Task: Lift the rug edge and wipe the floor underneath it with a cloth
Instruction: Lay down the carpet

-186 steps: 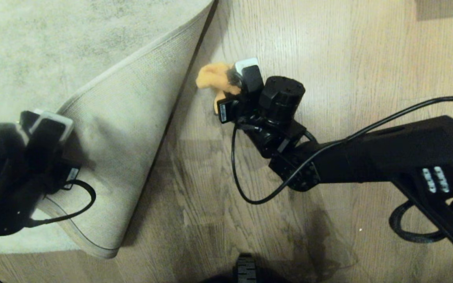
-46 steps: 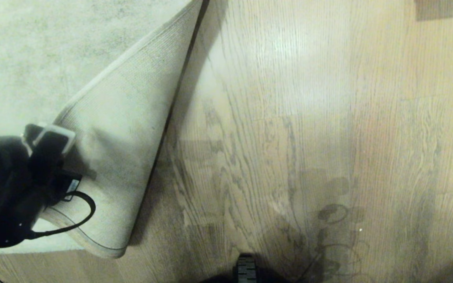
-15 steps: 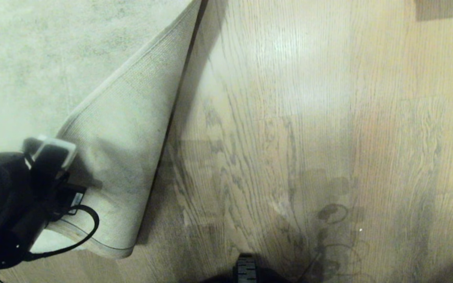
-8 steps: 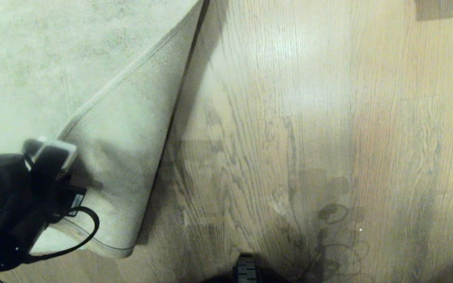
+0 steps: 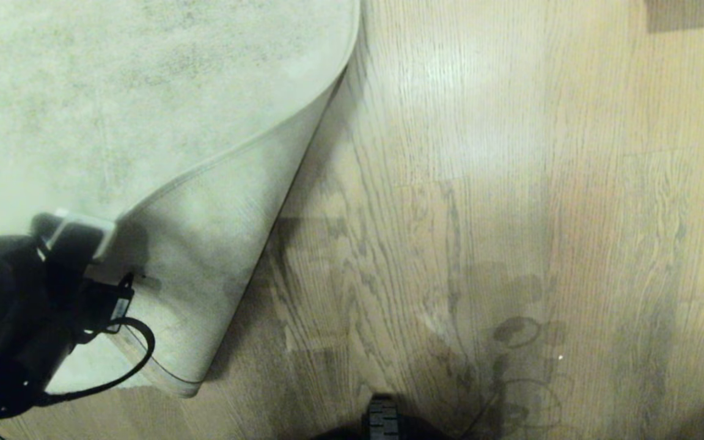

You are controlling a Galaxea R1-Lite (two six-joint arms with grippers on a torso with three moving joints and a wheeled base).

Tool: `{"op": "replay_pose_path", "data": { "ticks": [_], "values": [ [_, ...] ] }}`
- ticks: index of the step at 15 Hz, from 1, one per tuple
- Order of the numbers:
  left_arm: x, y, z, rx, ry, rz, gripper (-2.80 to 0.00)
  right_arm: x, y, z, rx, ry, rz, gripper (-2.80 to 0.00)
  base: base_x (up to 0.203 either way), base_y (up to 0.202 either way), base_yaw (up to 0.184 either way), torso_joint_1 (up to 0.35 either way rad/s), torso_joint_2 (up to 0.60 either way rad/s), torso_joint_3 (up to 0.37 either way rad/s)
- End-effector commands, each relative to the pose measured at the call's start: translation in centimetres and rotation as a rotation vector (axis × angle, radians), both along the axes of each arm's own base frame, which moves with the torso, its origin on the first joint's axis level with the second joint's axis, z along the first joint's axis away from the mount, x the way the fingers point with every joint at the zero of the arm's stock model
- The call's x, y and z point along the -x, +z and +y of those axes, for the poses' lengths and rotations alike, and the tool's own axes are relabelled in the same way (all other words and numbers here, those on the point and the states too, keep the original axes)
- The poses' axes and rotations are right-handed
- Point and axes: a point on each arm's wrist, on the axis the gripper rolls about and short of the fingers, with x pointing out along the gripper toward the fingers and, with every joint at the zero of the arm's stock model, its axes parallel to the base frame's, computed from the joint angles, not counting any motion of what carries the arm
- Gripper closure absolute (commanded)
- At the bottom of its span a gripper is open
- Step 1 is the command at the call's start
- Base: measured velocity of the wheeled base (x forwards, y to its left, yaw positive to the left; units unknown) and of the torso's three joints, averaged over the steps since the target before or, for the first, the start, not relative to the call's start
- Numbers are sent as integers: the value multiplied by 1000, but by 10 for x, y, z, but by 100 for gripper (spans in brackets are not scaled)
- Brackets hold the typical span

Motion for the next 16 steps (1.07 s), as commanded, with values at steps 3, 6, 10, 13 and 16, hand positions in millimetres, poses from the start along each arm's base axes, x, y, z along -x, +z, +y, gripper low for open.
{"op": "replay_pose_path", "data": {
  "ticks": [3, 6, 10, 13, 16],
  "values": [
    [-1, 23, -1, 34, 3, -108, -280, 0, 0, 0, -1, 0, 3, 0, 0, 0, 0, 0, 0, 0],
    [7, 41, -2, 55, -10, -191, -280, 0, 0, 0, -1, 0, 3, 0, 0, 0, 0, 0, 0, 0],
    [14, 60, -1, 96, -8, -317, -280, 0, 0, 0, -1, 0, 3, 0, 0, 0, 0, 0, 0, 0],
    [14, 71, -2, 116, -13, -431, -280, 0, 0, 0, -1, 0, 3, 0, 0, 0, 0, 0, 0, 0],
    [16, 81, -1, 135, -12, -528, -280, 0, 0, 0, -1, 0, 3, 0, 0, 0, 0, 0, 0, 0]
  ]
}}
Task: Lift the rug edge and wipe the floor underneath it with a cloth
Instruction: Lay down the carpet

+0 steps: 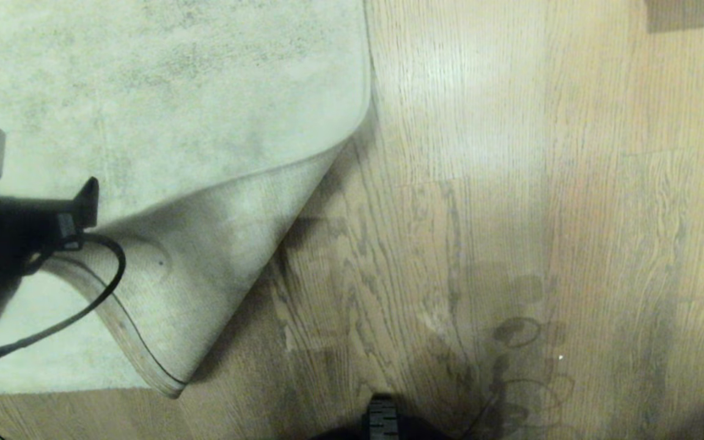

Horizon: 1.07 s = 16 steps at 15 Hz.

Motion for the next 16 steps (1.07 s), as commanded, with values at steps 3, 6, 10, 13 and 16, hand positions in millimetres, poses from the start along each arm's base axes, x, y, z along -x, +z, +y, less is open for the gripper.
{"op": "replay_pose_path", "data": {
  "ticks": [3, 6, 10, 13, 16],
  "values": [
    [4, 0, 1, 7, 2, -27, -280, 0, 0, 0, 0, 0, 2, 0, 0, 0, 0, 0, 0, 0],
    [4, -7, -4, 1, -25, 1, -280, 0, 0, 0, 0, 0, 2, 0, 0, 0, 0, 0, 0, 0],
    [2, -24, -17, -8, -95, 70, -280, 0, 0, 0, 0, 0, 1, 0, 0, 0, 0, 0, 0, 0],
    [-8, -36, -34, -1, -165, 125, -280, 0, 0, 0, 0, 0, 2, 0, 0, 0, 0, 0, 0, 0],
    [-13, -45, -52, -12, -237, 167, -280, 0, 0, 0, 0, 0, 2, 0, 0, 0, 0, 0, 0, 0]
  ]
}}
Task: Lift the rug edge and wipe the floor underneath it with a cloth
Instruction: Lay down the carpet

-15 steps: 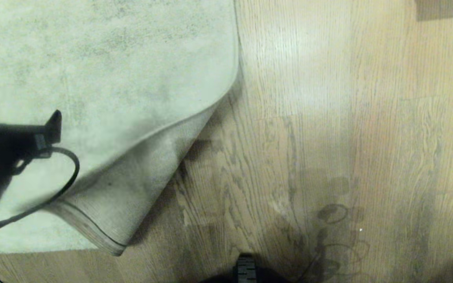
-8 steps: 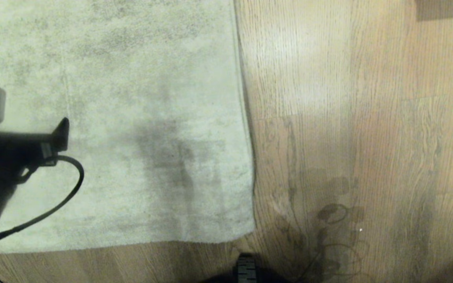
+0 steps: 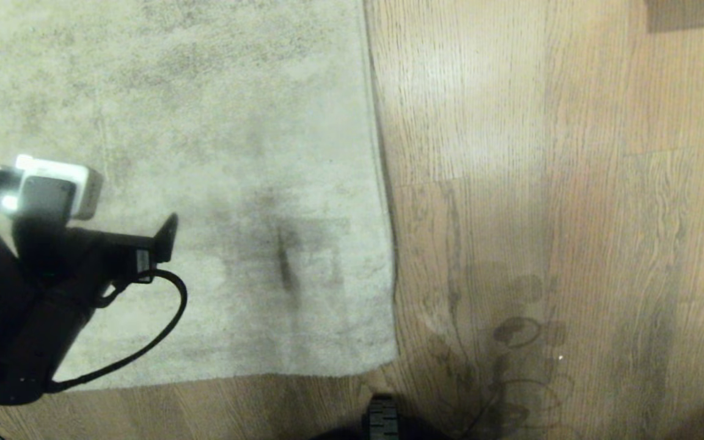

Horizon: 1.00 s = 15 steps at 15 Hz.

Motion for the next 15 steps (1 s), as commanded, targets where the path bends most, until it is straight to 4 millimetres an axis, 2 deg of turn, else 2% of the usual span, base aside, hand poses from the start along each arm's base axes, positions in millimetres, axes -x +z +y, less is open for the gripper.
{"op": "replay_pose_path", "data": {
  "ticks": [1, 2, 3, 5, 10, 15],
  "values": [
    [-6, -11, -15, -16, -50, 45, -280, 0, 0, 0, 0, 1, 2, 0, 0, 0, 0, 0, 0, 0],
    [-6, -12, -18, -18, -65, 51, -280, 0, 0, 0, 0, 1, 3, 0, 0, 0, 0, 0, 0, 0],
    [-5, -13, -20, -19, -73, 55, 0, 0, 0, 0, 0, 1, 2, 0, 0, 0, 0, 0, 0, 0],
    [-4, -18, -21, -24, -80, 71, 0, 0, 0, 0, 0, 1, 2, 0, 0, 0, 0, 0, 0, 0],
    [-2, -53, -25, -28, -200, 210, 0, 0, 0, 0, 0, 1, 2, 0, 0, 0, 0, 0, 0, 0],
    [-1, -85, -55, -107, -321, 361, 0, 0, 0, 0, 0, 1, 2, 0, 0, 0, 0, 0, 0, 0]
  ]
}}
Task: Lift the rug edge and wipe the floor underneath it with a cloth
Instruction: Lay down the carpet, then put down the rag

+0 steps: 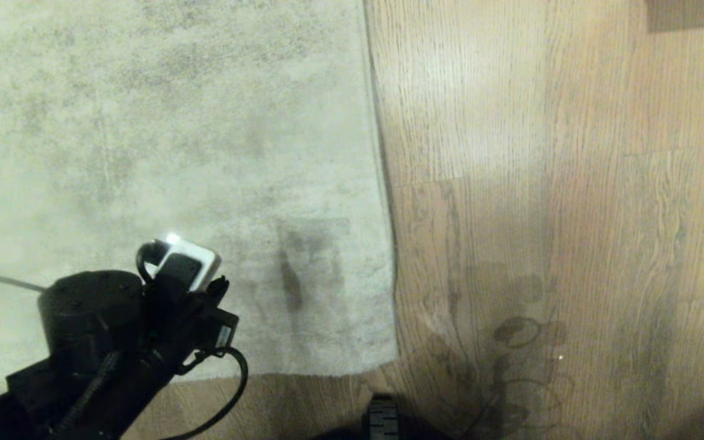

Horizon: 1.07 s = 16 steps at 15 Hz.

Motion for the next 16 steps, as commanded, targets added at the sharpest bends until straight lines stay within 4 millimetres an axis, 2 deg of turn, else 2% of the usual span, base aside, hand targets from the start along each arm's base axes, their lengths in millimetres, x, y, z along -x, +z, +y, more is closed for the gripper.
{"op": "replay_pose_path", "data": {
  "ticks": [1, 7, 9, 12, 16],
  "values": [
    [-4, -21, -18, -50, -55, 75, 0, 0, 0, 0, 0, 1, 2, 0, 0, 0, 0, 0, 0, 0],
    [-18, -54, -80, -70, -323, 177, 0, 0, 0, 0, 0, 1, 2, 0, 0, 0, 0, 0, 0, 0],
    [-17, -64, -102, -92, -401, 217, 0, 0, 0, 0, 0, 1, 2, 0, 0, 0, 0, 0, 0, 0],
    [-9, -81, -117, -150, -478, 315, 0, 0, 0, 0, 0, 1, 2, 0, 0, 0, 0, 0, 0, 0],
    [-9, -96, -121, -227, -481, 407, 0, 0, 0, 0, 0, 1, 2, 0, 0, 0, 0, 0, 0, 0]
  ]
}}
